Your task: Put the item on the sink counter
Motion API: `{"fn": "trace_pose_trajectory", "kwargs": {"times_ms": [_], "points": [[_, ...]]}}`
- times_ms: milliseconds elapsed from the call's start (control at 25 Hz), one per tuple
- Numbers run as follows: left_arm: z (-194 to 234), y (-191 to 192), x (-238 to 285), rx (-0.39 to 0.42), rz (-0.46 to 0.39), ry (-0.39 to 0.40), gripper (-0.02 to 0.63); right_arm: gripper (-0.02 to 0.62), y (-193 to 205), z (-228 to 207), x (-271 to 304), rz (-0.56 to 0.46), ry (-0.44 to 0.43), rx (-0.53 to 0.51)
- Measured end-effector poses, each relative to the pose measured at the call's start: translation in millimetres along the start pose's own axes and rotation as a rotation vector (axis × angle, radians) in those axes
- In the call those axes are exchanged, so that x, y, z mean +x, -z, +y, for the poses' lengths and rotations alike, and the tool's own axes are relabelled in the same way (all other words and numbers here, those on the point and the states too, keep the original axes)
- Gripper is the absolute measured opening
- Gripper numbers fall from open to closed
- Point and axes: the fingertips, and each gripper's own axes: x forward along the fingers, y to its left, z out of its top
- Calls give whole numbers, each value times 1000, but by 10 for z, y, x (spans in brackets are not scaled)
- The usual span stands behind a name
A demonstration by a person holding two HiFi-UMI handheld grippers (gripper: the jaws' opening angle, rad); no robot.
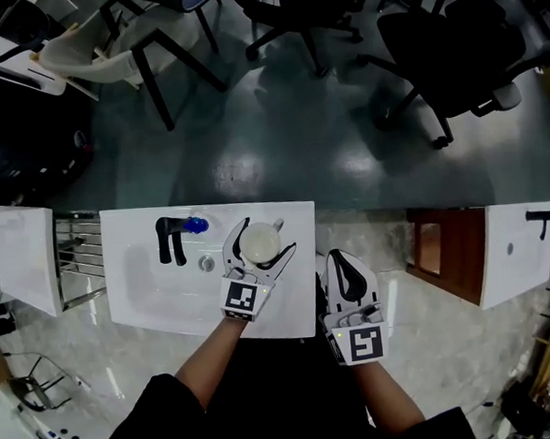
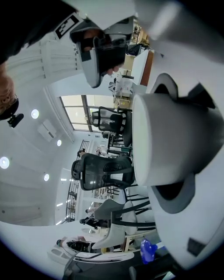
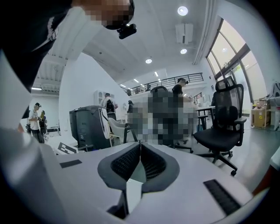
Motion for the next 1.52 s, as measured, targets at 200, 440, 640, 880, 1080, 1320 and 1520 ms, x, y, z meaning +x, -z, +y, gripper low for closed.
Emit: {"fn": "trace_pose_trajectory", "kwargs": {"times_ms": [200, 440, 640, 880, 1080, 1320, 1520], "points": [[39, 211, 311, 14, 48, -20, 456, 32, 265, -40, 129, 58, -54, -3], [33, 625, 589, 71, 108, 32, 456, 32, 478, -29, 245, 116, -95, 3], [9, 866, 702, 121, 128, 60, 456, 32, 579, -95, 254, 94, -104, -11], [18, 919, 783, 132, 114, 71, 456, 32, 660, -230, 255, 101, -85, -20], [5, 911, 812, 146, 87, 88, 456, 32, 766, -322, 198, 129, -82, -19], [118, 930, 749, 176, 113, 67, 456, 32, 933, -315, 160, 140, -82, -38], [145, 1116, 730, 151, 154, 49, 456, 32, 962, -278, 136, 147, -86, -25]]}}
